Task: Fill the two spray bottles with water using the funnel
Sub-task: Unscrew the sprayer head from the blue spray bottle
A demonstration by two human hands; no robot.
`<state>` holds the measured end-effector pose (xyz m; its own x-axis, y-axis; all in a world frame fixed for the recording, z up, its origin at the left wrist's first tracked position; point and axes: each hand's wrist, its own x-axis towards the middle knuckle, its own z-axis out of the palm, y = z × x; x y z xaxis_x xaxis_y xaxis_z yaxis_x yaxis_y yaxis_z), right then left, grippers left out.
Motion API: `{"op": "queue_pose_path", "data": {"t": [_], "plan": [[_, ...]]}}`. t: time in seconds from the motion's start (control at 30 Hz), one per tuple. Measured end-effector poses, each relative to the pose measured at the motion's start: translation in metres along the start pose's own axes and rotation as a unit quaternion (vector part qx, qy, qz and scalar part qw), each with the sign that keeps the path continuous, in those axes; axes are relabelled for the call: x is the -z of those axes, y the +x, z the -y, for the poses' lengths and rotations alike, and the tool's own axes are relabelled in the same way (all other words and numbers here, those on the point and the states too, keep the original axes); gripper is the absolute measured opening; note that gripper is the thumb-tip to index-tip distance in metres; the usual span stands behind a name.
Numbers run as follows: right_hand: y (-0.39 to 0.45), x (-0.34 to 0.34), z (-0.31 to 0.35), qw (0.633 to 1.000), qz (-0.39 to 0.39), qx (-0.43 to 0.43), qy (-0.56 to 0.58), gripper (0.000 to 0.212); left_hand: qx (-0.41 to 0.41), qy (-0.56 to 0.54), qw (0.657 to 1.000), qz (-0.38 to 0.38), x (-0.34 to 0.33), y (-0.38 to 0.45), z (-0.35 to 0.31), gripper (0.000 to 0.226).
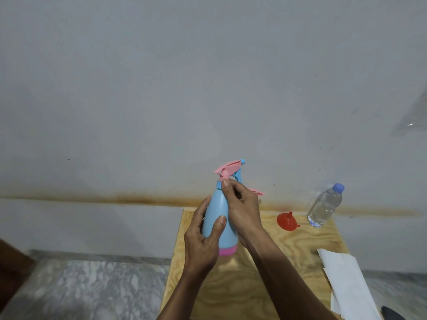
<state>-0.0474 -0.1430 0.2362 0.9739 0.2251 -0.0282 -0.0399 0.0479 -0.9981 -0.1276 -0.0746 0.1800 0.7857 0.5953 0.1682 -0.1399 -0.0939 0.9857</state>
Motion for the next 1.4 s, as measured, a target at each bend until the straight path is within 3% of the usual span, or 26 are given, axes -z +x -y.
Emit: {"op": "queue_pose_path", "data": {"t": [0.43,0.6,0.83,0.97,1.07,1.2,1.4], "plan": [[-0.003,-0.009,-0.004,0.998,-0.048,0.034,-0.037,0.023,-0.018,0.021,0.999,0.02,0.008,-0.003,0.013,0.064],[0.003,-0.008,0.006,0.997,-0.053,0.047,0.017,0.006,0.002,0.034,0.999,0.025,0.022,-0.007,0.027,0.06],[0.017,0.028,0.014,0.98,-0.147,0.091,0.104,0.005,0.006,0.158,0.987,0.018,0.05,-0.017,0.073,0.075],[0.01,0.053,-0.035,0.985,-0.159,0.057,0.034,0.017,0.044,0.164,0.985,0.014,0.057,-0.023,0.099,0.073],[0.001,0.064,-0.093,0.982,-0.162,0.021,-0.093,0.023,0.057,0.161,0.985,0.019,0.057,-0.024,0.117,0.073],[-0.011,0.067,-0.16,0.954,-0.144,-0.039,-0.259,0.033,0.091,0.157,0.983,0.02,0.05,-0.023,0.128,0.07],[-0.009,0.069,-0.24,0.92,-0.065,-0.135,-0.362,0.044,0.13,0.186,0.973,0.04,0.04,-0.023,0.151,0.081]]}}
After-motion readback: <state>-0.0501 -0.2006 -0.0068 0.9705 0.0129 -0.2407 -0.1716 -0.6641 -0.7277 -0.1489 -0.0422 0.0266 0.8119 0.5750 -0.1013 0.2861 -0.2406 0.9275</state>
